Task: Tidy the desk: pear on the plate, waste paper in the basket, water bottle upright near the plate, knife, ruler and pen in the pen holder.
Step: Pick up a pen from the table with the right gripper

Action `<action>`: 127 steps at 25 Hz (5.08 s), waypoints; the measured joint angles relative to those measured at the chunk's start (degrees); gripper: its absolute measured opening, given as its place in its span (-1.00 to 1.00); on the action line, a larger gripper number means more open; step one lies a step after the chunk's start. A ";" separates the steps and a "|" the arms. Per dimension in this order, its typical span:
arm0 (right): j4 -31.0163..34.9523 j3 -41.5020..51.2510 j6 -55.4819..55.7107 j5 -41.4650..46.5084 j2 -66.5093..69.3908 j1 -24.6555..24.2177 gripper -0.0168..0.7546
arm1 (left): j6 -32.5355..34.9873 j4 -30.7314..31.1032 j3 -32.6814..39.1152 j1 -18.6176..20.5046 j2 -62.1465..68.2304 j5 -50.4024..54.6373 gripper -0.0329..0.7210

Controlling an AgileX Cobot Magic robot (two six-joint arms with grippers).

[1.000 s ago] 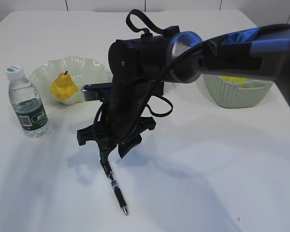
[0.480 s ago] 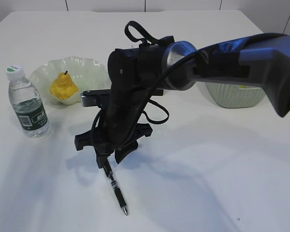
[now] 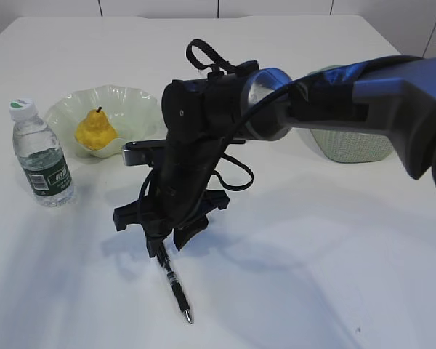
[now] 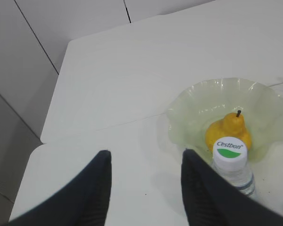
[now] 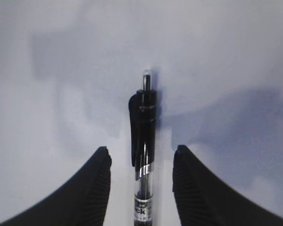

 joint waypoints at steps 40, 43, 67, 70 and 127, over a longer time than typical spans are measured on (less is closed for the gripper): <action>-1.49 0.00 -1.06 -3.81 0.00 0.00 -0.10 | 0.00 0.00 0.00 0.00 0.00 0.49 -0.01; -1.49 0.00 -1.19 -4.10 0.00 0.00 -0.10 | 0.00 0.00 0.00 0.00 0.00 0.49 -0.01; -4.63 0.00 -1.41 -3.98 1.03 0.58 -0.10 | 0.00 0.00 0.00 0.00 0.00 0.49 -0.01; -4.99 0.00 -1.41 -3.52 1.03 0.58 -0.10 | 0.00 0.00 0.00 0.00 0.00 0.49 -0.01; -7.96 0.00 -0.58 -5.50 1.13 2.79 -0.10 | 0.00 -0.04 0.00 0.00 0.00 0.49 -0.01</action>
